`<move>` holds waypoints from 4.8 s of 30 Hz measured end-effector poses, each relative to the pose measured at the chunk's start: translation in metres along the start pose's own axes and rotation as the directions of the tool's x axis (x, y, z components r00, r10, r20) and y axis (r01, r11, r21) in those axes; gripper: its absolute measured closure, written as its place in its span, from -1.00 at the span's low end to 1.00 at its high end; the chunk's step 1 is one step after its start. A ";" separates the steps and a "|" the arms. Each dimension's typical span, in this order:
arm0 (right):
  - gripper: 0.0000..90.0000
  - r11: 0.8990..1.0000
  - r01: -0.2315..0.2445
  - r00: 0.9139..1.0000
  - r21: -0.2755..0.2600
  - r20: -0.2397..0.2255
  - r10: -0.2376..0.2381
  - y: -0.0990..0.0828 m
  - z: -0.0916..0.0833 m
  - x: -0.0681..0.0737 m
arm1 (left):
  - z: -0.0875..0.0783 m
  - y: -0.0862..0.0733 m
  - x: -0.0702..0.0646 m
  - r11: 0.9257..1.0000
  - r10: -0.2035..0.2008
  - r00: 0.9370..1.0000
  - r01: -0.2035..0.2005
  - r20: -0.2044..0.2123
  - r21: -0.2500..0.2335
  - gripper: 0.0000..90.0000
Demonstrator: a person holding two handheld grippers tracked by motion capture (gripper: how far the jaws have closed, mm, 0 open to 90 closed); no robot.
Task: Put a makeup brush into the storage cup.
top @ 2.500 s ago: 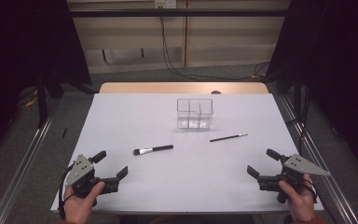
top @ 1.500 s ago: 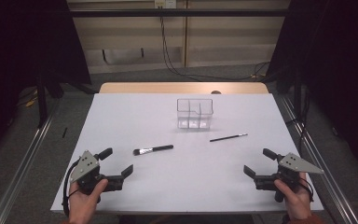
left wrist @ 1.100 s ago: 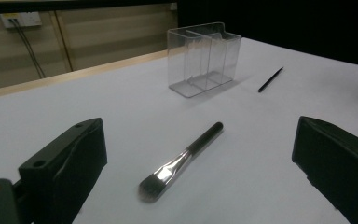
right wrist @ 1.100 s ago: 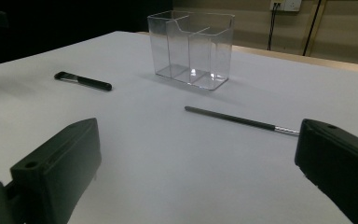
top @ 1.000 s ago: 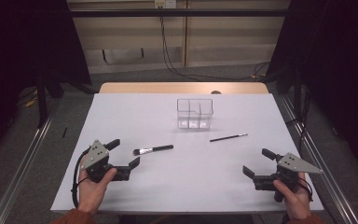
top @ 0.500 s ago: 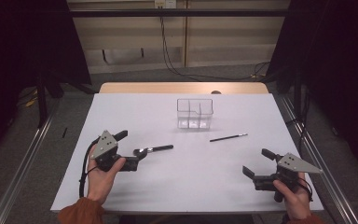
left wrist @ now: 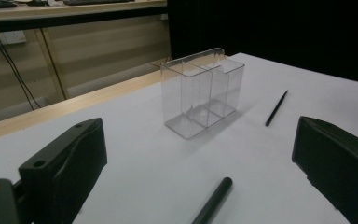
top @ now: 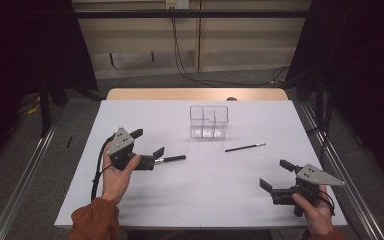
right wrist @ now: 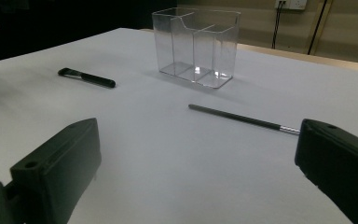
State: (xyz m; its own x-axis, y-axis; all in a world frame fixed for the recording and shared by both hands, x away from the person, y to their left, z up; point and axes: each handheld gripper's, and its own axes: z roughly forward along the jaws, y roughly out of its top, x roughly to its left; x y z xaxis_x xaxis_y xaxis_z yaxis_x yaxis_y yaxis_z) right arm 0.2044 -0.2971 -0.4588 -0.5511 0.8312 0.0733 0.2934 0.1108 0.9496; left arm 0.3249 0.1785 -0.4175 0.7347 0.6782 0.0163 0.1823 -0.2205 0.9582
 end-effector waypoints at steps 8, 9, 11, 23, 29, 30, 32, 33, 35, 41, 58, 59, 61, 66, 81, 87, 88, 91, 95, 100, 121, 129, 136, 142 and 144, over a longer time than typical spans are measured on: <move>-1.00 1.000 -0.006 1.000 0.005 -0.005 0.006 0.000 0.001 0.000 | 0.016 0.000 0.009 0.999 -0.017 1.000 0.017 -0.001 0.040 -0.93; -1.00 1.000 -0.007 1.000 0.006 -0.006 0.007 0.000 0.001 0.000 | 0.017 0.000 0.010 0.999 -0.021 1.000 0.021 0.001 0.043 -0.93; -1.00 1.000 -0.007 1.000 0.006 -0.006 0.007 0.000 0.001 0.000 | 0.023 0.003 0.013 0.998 -0.033 0.999 0.033 0.017 0.046 -0.93; -1.00 1.000 -0.003 1.000 0.009 -0.008 0.003 -0.001 0.000 0.000 | 0.037 0.009 0.012 0.988 0.003 0.999 -0.010 0.048 0.156 -0.94; -1.00 1.000 -0.001 1.000 0.014 -0.005 0.001 -0.001 0.001 0.000 | 0.038 0.009 0.017 0.976 -0.013 0.999 0.005 0.036 0.219 -0.94; -1.00 1.000 -0.001 1.000 0.014 -0.005 0.001 -0.001 0.001 0.000 | 0.038 0.010 0.018 0.970 -0.007 0.999 -0.004 0.045 0.244 -0.94; -1.00 1.000 0.000 1.000 0.014 -0.005 0.000 -0.001 0.001 0.000 | 0.038 0.013 0.018 0.960 0.041 0.998 -0.053 0.049 0.276 -0.93; -1.00 1.000 0.000 1.000 0.014 -0.005 0.000 -0.001 0.001 0.000 | 0.038 0.014 0.018 0.958 0.043 0.998 -0.054 0.045 0.281 -0.92; -1.00 1.000 0.000 1.000 0.014 -0.005 0.000 -0.001 0.001 0.000 | 0.038 0.019 0.021 0.952 0.005 0.996 -0.030 0.084 0.305 -0.91; -1.00 1.000 0.001 1.000 0.014 -0.007 -0.001 -0.001 0.001 0.000 | 0.042 0.024 0.019 0.924 0.054 0.993 -0.089 0.103 0.371 -0.90; -1.00 1.000 0.003 1.000 0.022 -0.015 -0.003 -0.001 0.002 0.001 | 0.062 0.032 0.013 0.774 0.067 0.971 -0.194 0.228 0.602 -0.89; -1.00 1.000 0.003 1.000 0.022 -0.015 -0.003 -0.001 0.002 0.001 | 0.062 0.032 0.013 0.774 0.067 0.971 -0.194 0.228 0.602 -0.88; -1.00 1.000 0.001 1.000 0.025 -0.014 -0.001 -0.001 0.002 0.001 | 0.065 0.032 0.016 0.749 0.080 0.974 -0.201 0.214 0.632 -0.88; -1.00 1.000 0.001 1.000 0.028 -0.015 -0.001 -0.001 0.002 0.001 | 0.071 0.029 0.016 0.710 0.071 0.965 -0.226 0.252 0.667 -0.86; -1.00 1.000 0.006 1.000 0.031 -0.017 -0.006 -0.002 0.002 0.001 | 0.092 0.019 0.010 0.580 0.070 0.943 -0.304 0.326 0.756 -0.92; -1.00 0.999 0.008 1.000 0.031 -0.016 -0.007 -0.002 0.002 0.001 | 0.097 0.013 0.007 0.550 0.073 0.938 -0.322 0.340 0.770 -0.88; -1.00 0.999 0.008 1.000 0.032 -0.017 -0.008 -0.002 0.002 0.001 | 0.098 0.012 0.007 0.543 0.074 0.936 -0.327 0.344 0.773 -0.88; -1.00 0.999 0.008 1.000 0.033 -0.016 -0.008 -0.002 0.003 0.001 | 0.100 0.010 0.007 0.534 0.077 0.936 -0.329 0.343 0.778 -0.77; -1.00 0.999 0.011 1.000 0.034 -0.013 -0.010 -0.002 0.003 0.002 | 0.104 0.006 0.008 0.514 0.076 0.933 -0.340 0.353 0.788 -0.61; -1.00 0.999 0.011 1.000 0.034 -0.014 -0.011 -0.002 0.003 0.002 | 0.108 0.003 0.009 0.498 0.075 0.926 -0.356 0.370 0.790 -0.46; -1.00 0.999 0.015 1.000 0.038 -0.019 -0.014 -0.002 0.002 0.002 | 0.123 0.005 0.007 0.392 0.049 0.909 -0.398 0.413 0.830 0.38; -1.00 0.999 0.020 1.000 0.040 -0.023 -0.019 -0.002 0.003 0.003 | 0.123 0.006 0.007 0.382 0.037 0.915 -0.384 0.401 0.841 0.53; -1.00 0.999 0.017 1.000 0.040 -0.025 -0.016 -0.002 0.003 0.003 | 0.122 0.004 0.010 0.399 0.000 0.923 -0.352 0.384 0.846 0.72; -1.00 0.999 0.017 1.000 0.042 -0.026 -0.016 -0.002 0.004 0.003 | 0.124 0.005 0.009 0.383 0.009 0.924 -0.357 0.383 0.852 0.73; -1.00 0.999 0.017 1.000 0.042 -0.026 -0.016 -0.002 0.004 0.003 | 0.124 0.005 0.009 0.391 0.002 0.928 -0.344 0.373 0.853 0.73</move>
State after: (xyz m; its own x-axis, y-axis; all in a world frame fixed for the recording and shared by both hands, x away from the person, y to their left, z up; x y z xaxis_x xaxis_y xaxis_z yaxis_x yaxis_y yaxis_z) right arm 0.2049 -0.2928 -0.4620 -0.5761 0.8147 0.0659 0.3166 0.1481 0.9369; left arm 0.4132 0.0968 -0.4479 0.9259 0.3670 -0.0896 0.3760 -0.9180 0.1257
